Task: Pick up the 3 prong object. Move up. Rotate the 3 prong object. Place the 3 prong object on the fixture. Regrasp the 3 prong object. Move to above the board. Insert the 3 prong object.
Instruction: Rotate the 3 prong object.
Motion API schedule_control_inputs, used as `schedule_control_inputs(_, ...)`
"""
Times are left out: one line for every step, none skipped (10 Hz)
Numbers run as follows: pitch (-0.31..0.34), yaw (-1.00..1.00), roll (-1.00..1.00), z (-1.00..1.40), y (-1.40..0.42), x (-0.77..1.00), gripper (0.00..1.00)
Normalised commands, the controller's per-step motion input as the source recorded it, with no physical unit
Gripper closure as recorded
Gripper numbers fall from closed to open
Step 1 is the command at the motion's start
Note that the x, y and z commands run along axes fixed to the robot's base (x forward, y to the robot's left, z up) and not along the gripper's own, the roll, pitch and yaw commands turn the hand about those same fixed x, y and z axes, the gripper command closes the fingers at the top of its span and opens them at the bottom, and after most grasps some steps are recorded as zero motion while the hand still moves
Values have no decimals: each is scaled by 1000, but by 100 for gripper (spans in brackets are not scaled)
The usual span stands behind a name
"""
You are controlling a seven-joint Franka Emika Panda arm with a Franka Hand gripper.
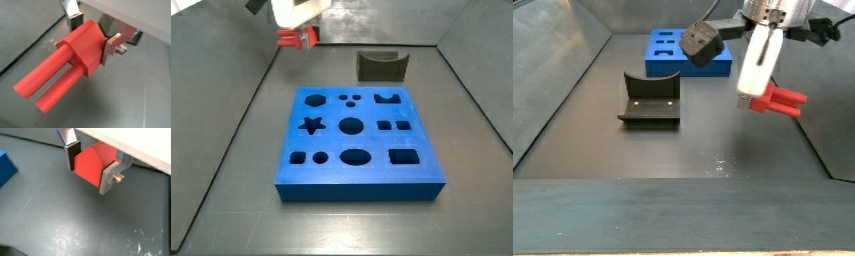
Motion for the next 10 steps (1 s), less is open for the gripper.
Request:
schedule_control_inputs(-7, -1000, 2, 30, 16, -11, 100)
schedule_control_inputs(-7, -1000, 2, 29, 16, -11, 100)
schedule_control_inputs(-7, -1000, 2, 29, 16, -11, 100)
schedule_control_inputs(-8, -1000, 3, 29, 16, -12, 100)
schedule_control_inputs(-8, -1000, 3, 29, 16, -12, 100)
schedule_control_inputs(-9, -1000, 3, 29, 17, -12, 100)
schedule_control_inputs(-10, -1000, 3, 29, 17, -12, 100)
schedule_control_inputs(-11, -1000, 4, 29, 17, -12, 100)
schedule_control_inputs(-12, -1000, 4, 29, 17, -12, 100)
schedule_control_inputs(-14, -1000, 4, 29, 17, -12, 100)
